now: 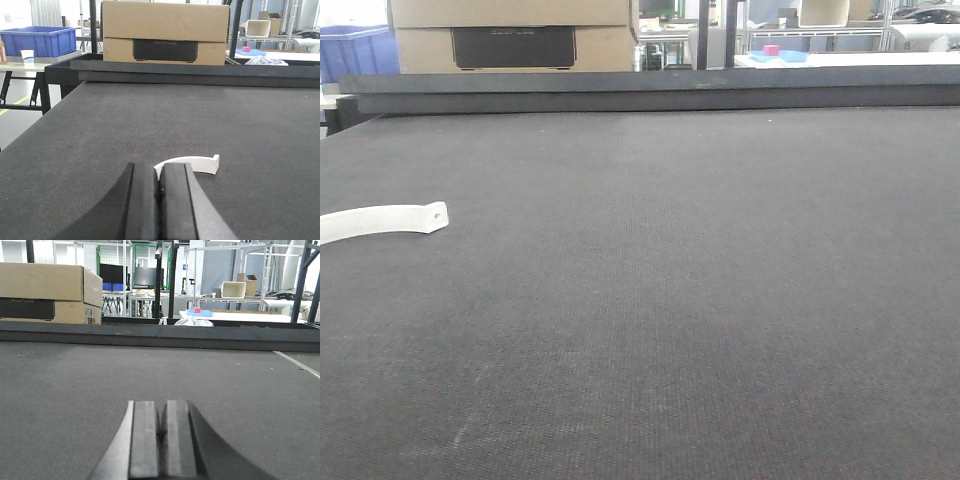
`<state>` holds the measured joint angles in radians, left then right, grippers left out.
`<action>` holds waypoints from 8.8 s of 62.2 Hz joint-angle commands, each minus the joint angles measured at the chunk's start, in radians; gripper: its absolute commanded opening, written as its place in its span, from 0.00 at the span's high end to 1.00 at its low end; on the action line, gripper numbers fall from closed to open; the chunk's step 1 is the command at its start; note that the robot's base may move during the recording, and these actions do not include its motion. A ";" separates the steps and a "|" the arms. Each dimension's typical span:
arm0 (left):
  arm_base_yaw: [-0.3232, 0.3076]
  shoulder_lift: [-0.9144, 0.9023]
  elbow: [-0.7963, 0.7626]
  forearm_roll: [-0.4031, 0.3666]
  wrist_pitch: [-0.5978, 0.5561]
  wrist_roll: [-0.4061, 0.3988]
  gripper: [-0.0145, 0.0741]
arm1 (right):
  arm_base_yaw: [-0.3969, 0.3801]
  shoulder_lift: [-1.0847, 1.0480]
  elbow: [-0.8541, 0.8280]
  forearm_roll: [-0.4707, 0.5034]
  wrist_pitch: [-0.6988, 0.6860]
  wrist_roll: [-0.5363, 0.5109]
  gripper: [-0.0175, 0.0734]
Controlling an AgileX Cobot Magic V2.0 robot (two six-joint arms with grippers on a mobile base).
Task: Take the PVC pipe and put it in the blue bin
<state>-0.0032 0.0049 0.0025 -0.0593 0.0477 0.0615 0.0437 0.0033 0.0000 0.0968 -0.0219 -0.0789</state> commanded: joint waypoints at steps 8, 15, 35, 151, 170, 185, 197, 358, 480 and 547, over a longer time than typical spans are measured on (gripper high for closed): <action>-0.002 -0.005 -0.003 0.001 -0.012 -0.002 0.96 | -0.005 -0.003 0.000 -0.009 -0.009 -0.002 0.99; -0.002 -0.005 -0.003 0.001 -0.029 -0.002 0.96 | -0.005 -0.003 0.000 -0.009 -0.012 -0.002 0.99; -0.002 -0.005 -0.055 0.001 -0.095 -0.002 0.96 | -0.005 -0.003 0.000 0.027 -0.234 -0.002 0.99; -0.002 1.281 -1.048 -0.123 0.922 -0.002 0.96 | 0.000 1.159 -0.894 0.070 0.741 -0.002 0.99; -0.002 1.304 -1.048 -0.138 0.922 -0.002 0.96 | 0.000 1.374 -0.954 0.064 0.901 -0.002 0.99; -0.002 1.304 -1.048 -0.138 0.925 -0.002 0.96 | -0.002 1.506 -1.080 0.022 0.972 -0.002 0.99; -0.002 1.304 -1.048 -0.138 0.930 -0.002 0.96 | -0.002 1.595 -1.144 0.010 1.047 0.000 0.93; 0.105 1.594 -1.200 0.017 0.984 -0.069 0.96 | -0.030 1.567 -1.202 0.087 1.155 -0.053 0.99; 0.064 1.784 -1.257 0.070 0.926 -0.050 0.96 | -0.030 1.567 -1.202 0.093 1.151 -0.055 0.99; 0.060 1.174 -1.154 -0.135 0.827 0.045 0.96 | 0.020 1.317 -1.191 0.116 0.980 -0.101 0.99</action>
<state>0.0623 1.2446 -1.1878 -0.1515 0.9405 0.0937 0.0634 1.3842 -1.1996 0.2111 1.0114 -0.1552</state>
